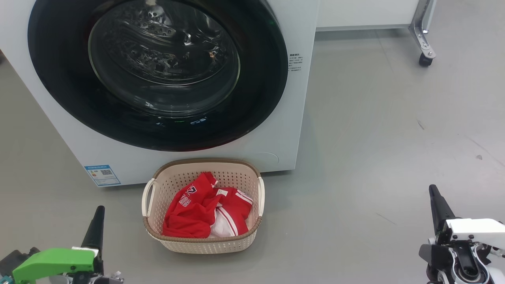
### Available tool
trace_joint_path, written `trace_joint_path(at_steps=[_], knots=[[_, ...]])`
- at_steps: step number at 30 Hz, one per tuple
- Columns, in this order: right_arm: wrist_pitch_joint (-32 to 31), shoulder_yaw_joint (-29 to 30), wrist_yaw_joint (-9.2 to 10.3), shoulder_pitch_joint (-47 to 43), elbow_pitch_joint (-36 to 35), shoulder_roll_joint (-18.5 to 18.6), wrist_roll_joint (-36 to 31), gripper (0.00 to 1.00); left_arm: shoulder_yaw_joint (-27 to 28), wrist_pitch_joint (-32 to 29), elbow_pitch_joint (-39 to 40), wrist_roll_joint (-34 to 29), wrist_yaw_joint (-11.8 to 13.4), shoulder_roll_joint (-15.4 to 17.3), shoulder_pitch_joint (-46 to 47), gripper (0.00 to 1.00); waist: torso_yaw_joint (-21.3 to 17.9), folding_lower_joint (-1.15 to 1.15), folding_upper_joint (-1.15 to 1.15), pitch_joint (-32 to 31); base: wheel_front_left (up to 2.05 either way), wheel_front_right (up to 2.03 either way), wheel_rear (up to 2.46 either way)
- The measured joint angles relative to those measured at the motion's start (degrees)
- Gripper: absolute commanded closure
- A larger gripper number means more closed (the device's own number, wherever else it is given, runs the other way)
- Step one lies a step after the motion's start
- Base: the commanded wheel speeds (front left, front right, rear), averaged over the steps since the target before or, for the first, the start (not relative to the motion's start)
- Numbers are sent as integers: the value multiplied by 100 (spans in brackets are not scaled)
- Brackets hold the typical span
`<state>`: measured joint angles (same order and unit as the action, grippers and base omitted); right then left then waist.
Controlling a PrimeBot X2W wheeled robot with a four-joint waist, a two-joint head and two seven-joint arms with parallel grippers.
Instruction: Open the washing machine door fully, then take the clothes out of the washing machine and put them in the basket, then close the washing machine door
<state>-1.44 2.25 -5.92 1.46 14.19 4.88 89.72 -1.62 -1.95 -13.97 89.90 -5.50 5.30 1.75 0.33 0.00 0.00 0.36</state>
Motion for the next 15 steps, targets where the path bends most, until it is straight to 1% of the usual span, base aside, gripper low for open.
trace_joint_path(at_steps=[7,15], knots=[[-107,82,-53,103,68,11,536,100,153,-55,-55,525,-92,-20,51,100,-33,0,0,-17,0,0,0],[-111,92,-55,156,99,12,559,100,160,-60,-79,541,-93,-22,70,100,-33,0,0,-17,0,0,0]])
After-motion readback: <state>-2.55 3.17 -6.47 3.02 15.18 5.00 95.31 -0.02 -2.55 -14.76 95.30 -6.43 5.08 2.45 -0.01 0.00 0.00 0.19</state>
